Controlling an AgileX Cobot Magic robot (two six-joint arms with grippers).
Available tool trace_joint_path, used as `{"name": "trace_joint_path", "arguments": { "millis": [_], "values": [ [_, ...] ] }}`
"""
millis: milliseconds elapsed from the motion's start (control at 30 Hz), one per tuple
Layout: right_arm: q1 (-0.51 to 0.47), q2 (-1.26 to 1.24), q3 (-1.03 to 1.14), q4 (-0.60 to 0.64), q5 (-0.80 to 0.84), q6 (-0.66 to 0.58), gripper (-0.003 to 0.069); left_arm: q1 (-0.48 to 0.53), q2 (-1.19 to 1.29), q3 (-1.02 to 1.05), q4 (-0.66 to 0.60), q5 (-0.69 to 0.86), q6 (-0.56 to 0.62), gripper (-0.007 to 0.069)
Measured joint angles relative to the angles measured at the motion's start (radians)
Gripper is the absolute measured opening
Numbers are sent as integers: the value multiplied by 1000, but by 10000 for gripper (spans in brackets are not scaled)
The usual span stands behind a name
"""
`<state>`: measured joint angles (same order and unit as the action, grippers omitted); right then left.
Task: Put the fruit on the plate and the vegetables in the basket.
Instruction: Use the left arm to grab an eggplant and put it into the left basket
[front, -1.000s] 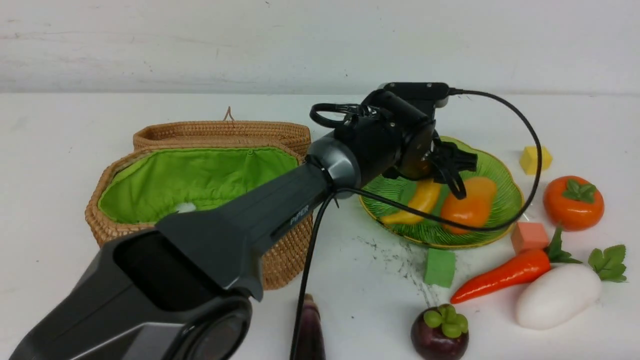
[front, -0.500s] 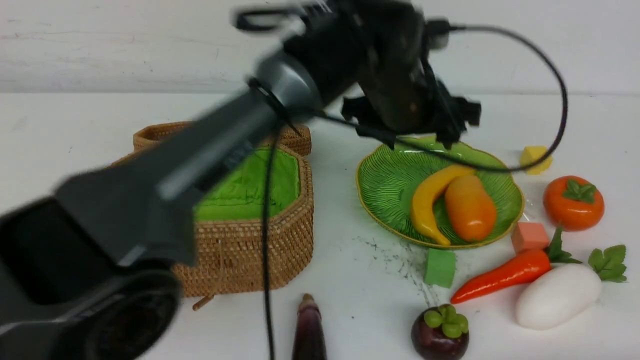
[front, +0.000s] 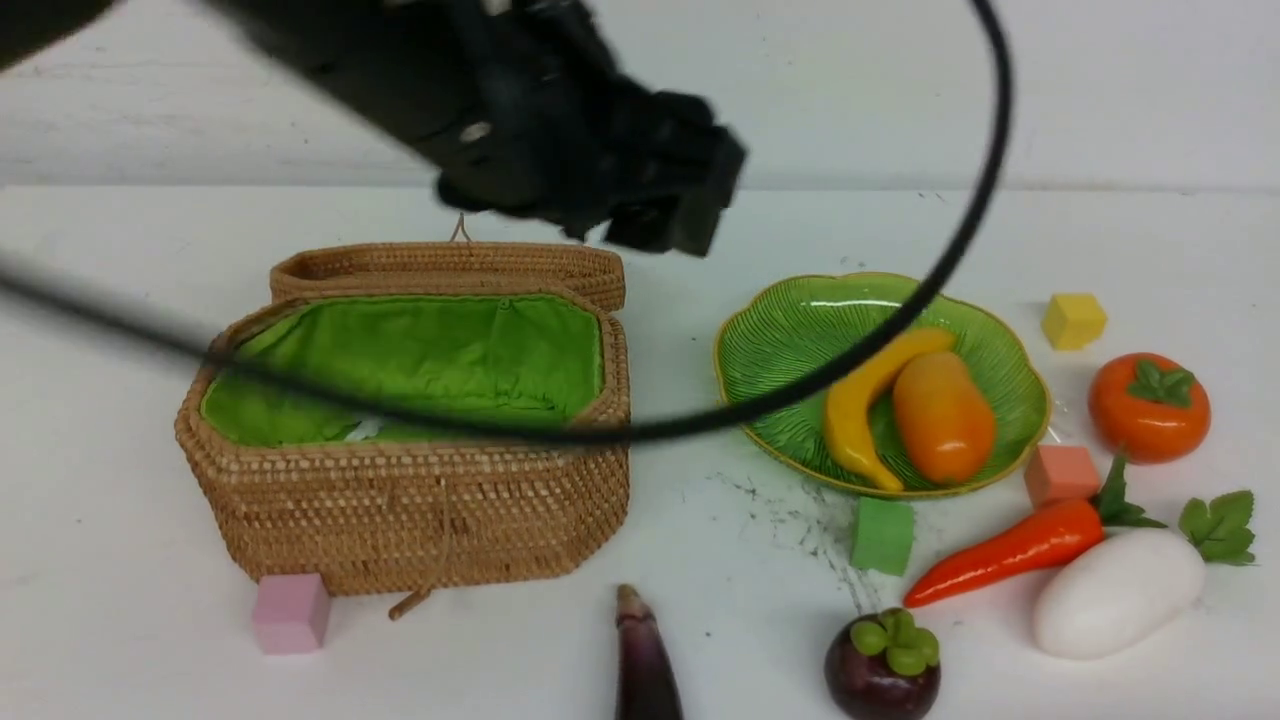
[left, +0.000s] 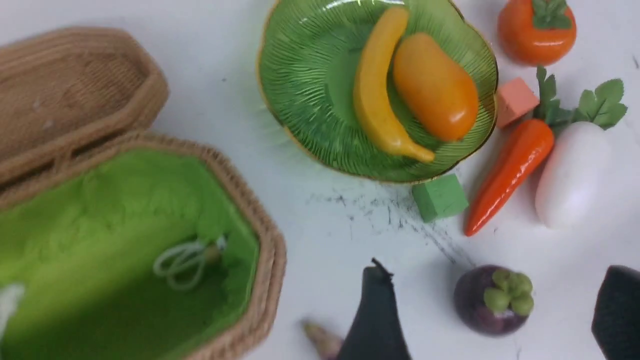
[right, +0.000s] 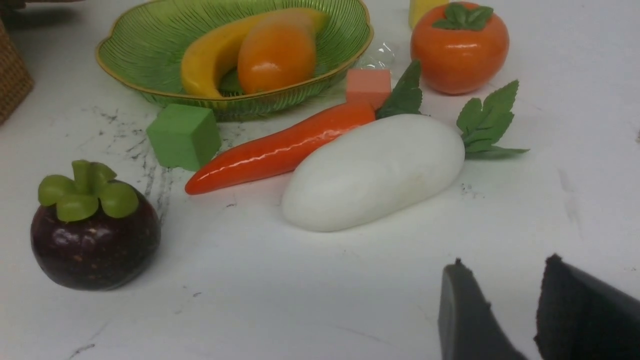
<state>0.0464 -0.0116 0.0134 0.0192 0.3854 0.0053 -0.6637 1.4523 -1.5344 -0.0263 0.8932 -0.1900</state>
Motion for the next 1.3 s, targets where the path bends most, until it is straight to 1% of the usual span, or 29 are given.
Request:
{"name": "trace_joint_path", "arguments": {
  "millis": [67, 200, 333, 400, 667, 967, 1033, 1100, 1133, 1200, 1233, 1267, 1300],
  "values": [
    [0, 0, 0, 0, 0, 0, 243, 0, -44, 126, 3, -6, -55, 531],
    [0, 0, 0, 0, 0, 0, 243, 0, -8, 304, 2, -20, -150, 531],
    [0, 0, 0, 0, 0, 0, 243, 0, 79, 356, -1, -29, -282, 531],
    [0, 0, 0, 0, 0, 0, 243, 0, 129, 358, -11, -42, -313, 531],
    [0, 0, 0, 0, 0, 0, 243, -38, 274, 354, -67, -98, -299, 531],
    [0, 0, 0, 0, 0, 0, 243, -47, 476, 261, -98, -104, -302, 531],
    [0, 0, 0, 0, 0, 0, 243, -47, 516, 234, -99, -75, -305, 524],
    [0, 0, 0, 0, 0, 0, 243, -47, 528, 216, -99, -47, -299, 497],
    [0, 0, 0, 0, 0, 0, 243, -47, 531, 212, -99, -36, -290, 471],
    [0, 0, 0, 0, 0, 0, 243, -46, 531, 210, -103, -17, -264, 390],
    [0, 0, 0, 0, 0, 0, 243, -45, 530, 210, -104, -15, -261, 370],
    [0, 0, 0, 0, 0, 0, 243, -45, 523, 211, -117, 5, -236, 335],
    [0, 0, 0, 0, 0, 0, 243, -45, 515, 215, -127, 19, -224, 340]
  ]
}}
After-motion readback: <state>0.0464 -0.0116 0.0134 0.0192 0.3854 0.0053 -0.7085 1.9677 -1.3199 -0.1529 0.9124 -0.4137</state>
